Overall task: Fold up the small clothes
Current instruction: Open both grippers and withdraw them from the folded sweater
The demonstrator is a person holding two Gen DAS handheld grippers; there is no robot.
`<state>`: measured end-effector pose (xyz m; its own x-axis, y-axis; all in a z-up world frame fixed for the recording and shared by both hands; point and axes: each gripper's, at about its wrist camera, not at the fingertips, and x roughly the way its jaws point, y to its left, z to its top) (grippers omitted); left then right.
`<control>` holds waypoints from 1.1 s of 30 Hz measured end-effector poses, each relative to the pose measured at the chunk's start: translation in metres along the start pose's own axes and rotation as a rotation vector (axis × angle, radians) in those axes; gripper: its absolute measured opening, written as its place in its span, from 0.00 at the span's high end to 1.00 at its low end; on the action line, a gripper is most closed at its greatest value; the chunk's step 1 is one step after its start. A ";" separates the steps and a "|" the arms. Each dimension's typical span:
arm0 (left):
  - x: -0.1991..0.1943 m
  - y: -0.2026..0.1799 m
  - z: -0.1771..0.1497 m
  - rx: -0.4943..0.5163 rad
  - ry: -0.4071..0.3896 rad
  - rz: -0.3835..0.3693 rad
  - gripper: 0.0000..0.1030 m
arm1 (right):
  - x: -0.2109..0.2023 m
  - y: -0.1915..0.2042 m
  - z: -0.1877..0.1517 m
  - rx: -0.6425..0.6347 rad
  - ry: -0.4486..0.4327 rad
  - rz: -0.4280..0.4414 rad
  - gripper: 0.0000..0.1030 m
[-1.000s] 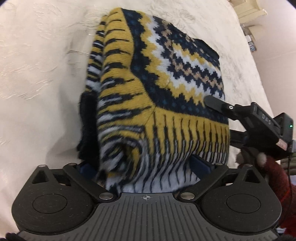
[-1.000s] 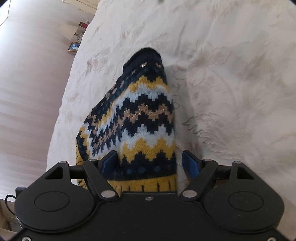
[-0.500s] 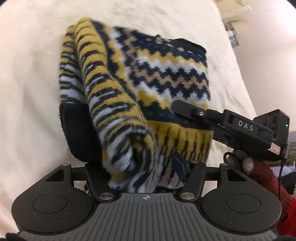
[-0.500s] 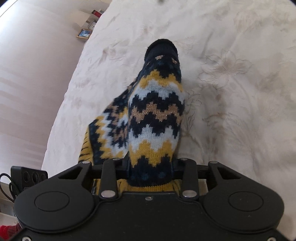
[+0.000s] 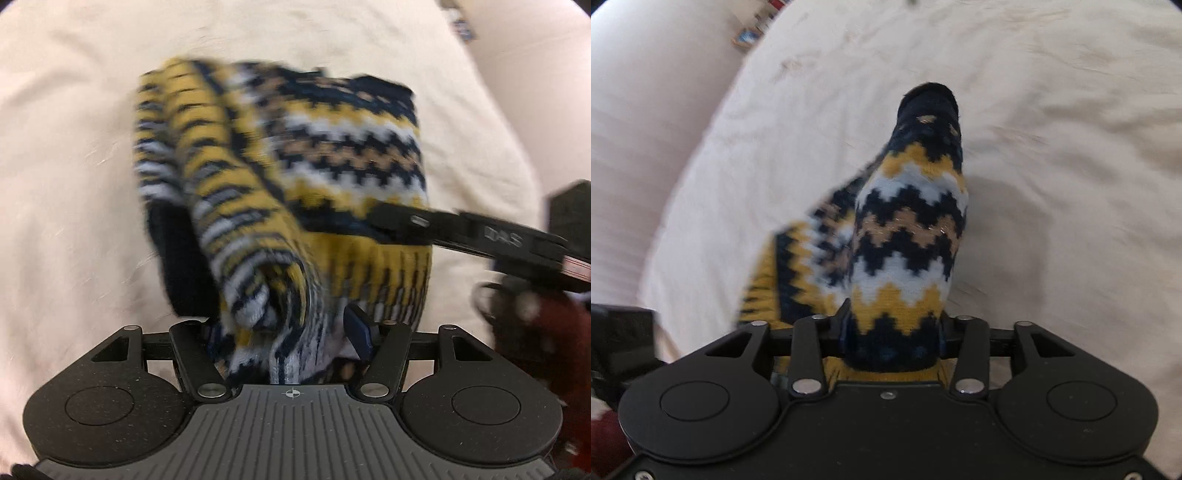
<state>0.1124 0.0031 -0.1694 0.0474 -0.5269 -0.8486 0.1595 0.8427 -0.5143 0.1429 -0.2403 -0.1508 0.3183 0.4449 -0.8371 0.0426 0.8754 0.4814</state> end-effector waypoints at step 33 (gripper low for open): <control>-0.115 -0.132 -0.053 0.127 -0.571 0.573 0.25 | -0.148 0.045 -0.086 -0.329 -0.555 -0.121 0.01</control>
<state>0.0342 -0.0415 -0.0108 0.6448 -0.0220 -0.7640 0.0667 0.9974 0.0275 0.0159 -0.2502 -0.0276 0.7748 0.2536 -0.5792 -0.1555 0.9643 0.2142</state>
